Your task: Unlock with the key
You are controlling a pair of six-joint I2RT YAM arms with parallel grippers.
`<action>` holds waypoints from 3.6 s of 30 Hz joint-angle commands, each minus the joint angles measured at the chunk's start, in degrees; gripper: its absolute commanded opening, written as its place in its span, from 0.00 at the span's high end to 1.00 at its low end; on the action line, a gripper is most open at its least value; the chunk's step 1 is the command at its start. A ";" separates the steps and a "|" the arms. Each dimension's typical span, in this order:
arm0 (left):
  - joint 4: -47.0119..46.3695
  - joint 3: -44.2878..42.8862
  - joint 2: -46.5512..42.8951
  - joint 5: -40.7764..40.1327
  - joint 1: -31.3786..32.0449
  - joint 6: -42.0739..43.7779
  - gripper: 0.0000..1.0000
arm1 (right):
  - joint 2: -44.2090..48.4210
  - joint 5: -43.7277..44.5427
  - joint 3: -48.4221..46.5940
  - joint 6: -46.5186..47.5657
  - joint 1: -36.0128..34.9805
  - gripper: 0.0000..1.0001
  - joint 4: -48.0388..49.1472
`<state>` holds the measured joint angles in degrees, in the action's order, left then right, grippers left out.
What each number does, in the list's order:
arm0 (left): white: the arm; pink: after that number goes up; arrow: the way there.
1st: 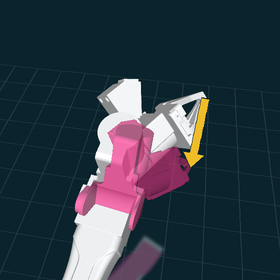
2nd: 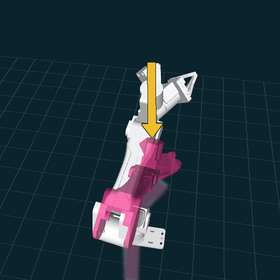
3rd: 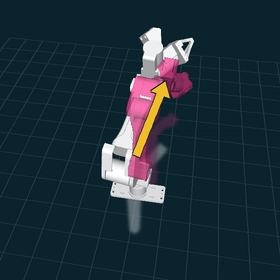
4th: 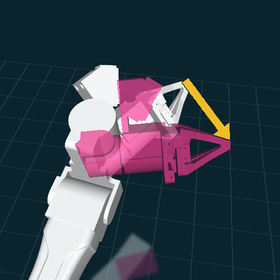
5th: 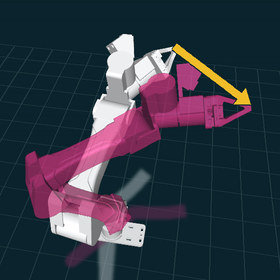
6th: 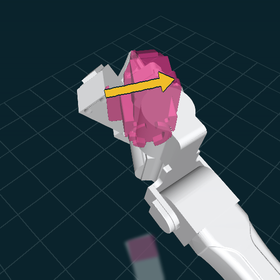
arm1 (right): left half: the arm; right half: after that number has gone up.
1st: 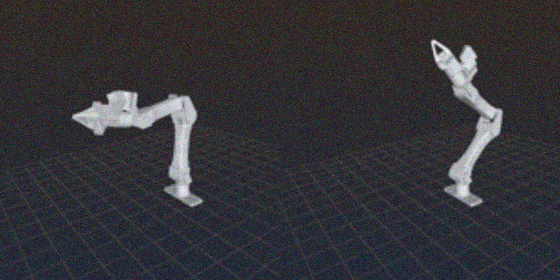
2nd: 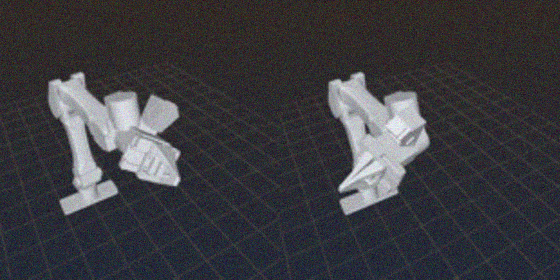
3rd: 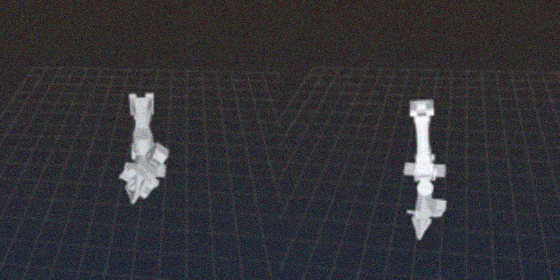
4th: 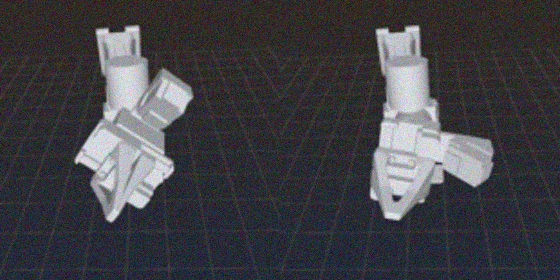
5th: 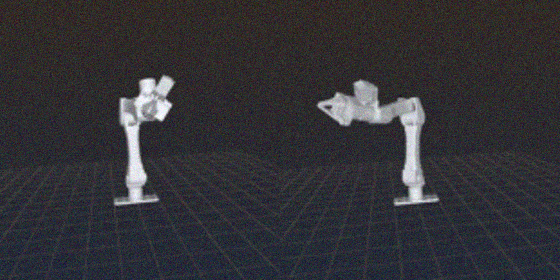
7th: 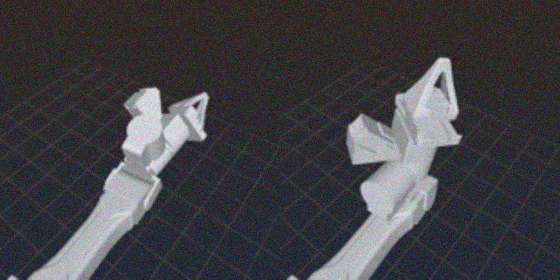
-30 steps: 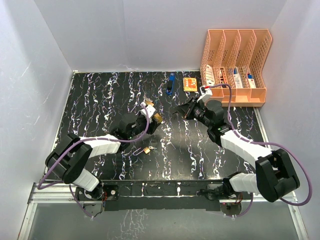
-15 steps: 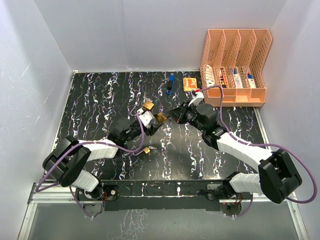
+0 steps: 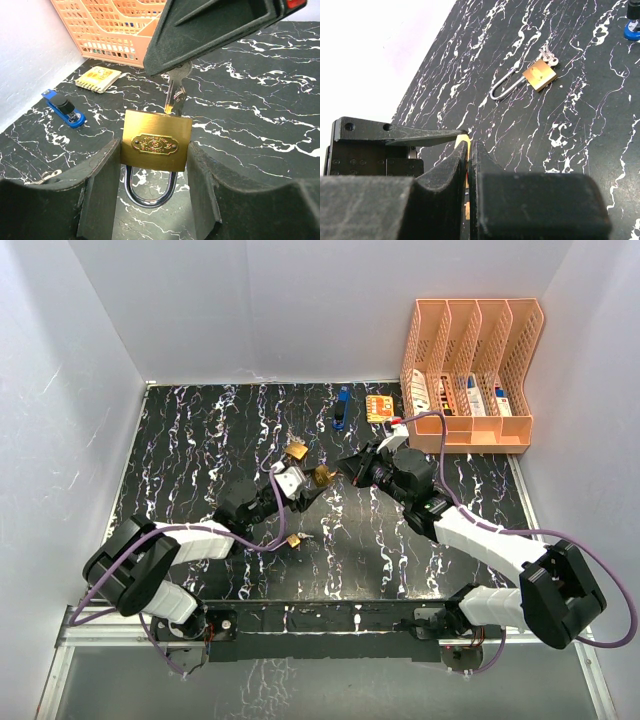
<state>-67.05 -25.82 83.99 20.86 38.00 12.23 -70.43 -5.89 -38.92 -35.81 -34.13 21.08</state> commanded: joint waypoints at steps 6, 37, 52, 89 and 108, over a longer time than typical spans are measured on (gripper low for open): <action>-5.15 -0.01 -4.37 2.98 0.59 1.44 1.00 | 2.45 2.02 -3.05 0.67 -0.48 1.00 2.62; -5.21 -0.42 -3.86 2.76 1.16 2.10 1.00 | 2.08 0.53 -2.83 -0.22 -1.15 1.00 3.39; -5.54 -0.69 -4.54 2.34 1.29 2.38 1.00 | 1.88 0.05 -2.04 -0.21 -1.45 1.00 3.60; -5.02 -4.94 -8.94 6.78 1.29 0.91 1.00 | 2.76 -1.18 0.62 0.36 -1.46 1.00 6.31; -7.74 -5.78 -7.60 7.39 1.29 -1.29 1.00 | 6.47 -0.81 2.60 1.80 -1.45 1.00 6.45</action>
<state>-63.90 -27.77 78.70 25.10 38.72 12.34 -65.52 -6.15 -37.58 -34.83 -35.14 26.22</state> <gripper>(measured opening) 0.467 0.021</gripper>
